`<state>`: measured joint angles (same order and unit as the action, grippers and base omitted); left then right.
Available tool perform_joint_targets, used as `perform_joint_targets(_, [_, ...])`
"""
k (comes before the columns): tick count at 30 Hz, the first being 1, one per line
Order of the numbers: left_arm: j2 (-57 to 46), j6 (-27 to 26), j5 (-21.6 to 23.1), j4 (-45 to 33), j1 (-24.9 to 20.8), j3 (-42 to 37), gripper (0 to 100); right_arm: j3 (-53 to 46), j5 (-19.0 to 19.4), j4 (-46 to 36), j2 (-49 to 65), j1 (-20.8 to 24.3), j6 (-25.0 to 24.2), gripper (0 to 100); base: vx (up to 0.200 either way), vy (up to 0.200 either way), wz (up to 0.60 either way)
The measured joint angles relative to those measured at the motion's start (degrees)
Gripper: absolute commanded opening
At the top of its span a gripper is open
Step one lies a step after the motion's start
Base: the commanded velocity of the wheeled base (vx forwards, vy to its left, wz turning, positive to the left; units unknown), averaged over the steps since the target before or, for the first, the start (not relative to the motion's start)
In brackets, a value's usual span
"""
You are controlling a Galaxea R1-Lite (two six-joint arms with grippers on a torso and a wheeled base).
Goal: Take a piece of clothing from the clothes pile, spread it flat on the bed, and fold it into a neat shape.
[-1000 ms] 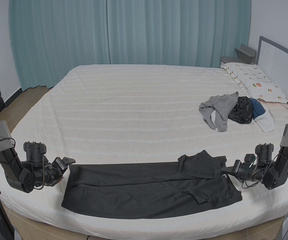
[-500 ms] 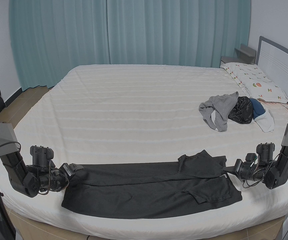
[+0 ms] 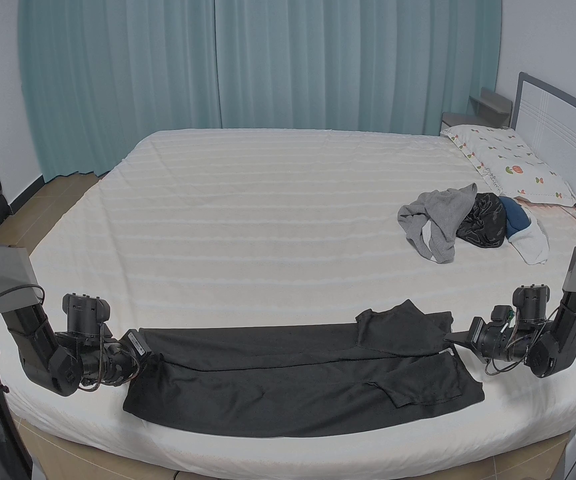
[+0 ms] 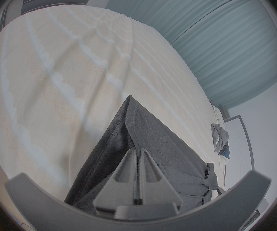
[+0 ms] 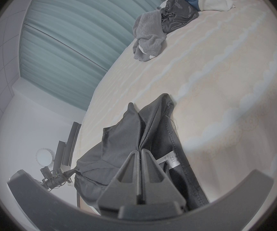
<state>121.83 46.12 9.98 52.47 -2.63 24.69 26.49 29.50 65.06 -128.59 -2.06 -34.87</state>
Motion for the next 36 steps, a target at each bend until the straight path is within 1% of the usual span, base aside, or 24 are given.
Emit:
perform_joint_targets(15, [-3.5,-0.1,-0.1,-1.2,1.1,-0.2,0,0.8,-0.1,0.7,1.4,-0.2,-0.6,0,0.0,0.0,0.0])
perform_joint_targets(22, [-3.4,-5.4,0.0,-3.9,2.1,-0.2,0,0.2,-0.4,0.0,1.6,-0.3,-0.1,0,0.0,0.0,0.0])
perform_joint_targets(27, [-3.1,-6.4,0.0,-5.4,2.5,-0.3,0,-0.2,-0.5,0.0,1.7,-0.9,0.3,0,0.0,0.0,0.0])
perform_joint_targets(29, [-3.1,-7.1,0.0,-5.6,2.6,-0.3,0,-0.3,-0.5,-0.1,1.8,-1.0,1.1,0,0.0,0.0,0.0])
perform_joint_targets(33, [-2.9,-7.8,0.0,-6.2,2.6,-0.4,0,-1.1,-0.5,-1.3,1.5,-1.1,5.3,0,0.0,0.0,0.0])
perform_joint_targets(36, [-2.7,-7.9,0.0,-6.3,2.5,-0.4,0,-1.4,-0.5,-2.6,1.0,-1.0,7.3,0,0.0,0.0,0.0])
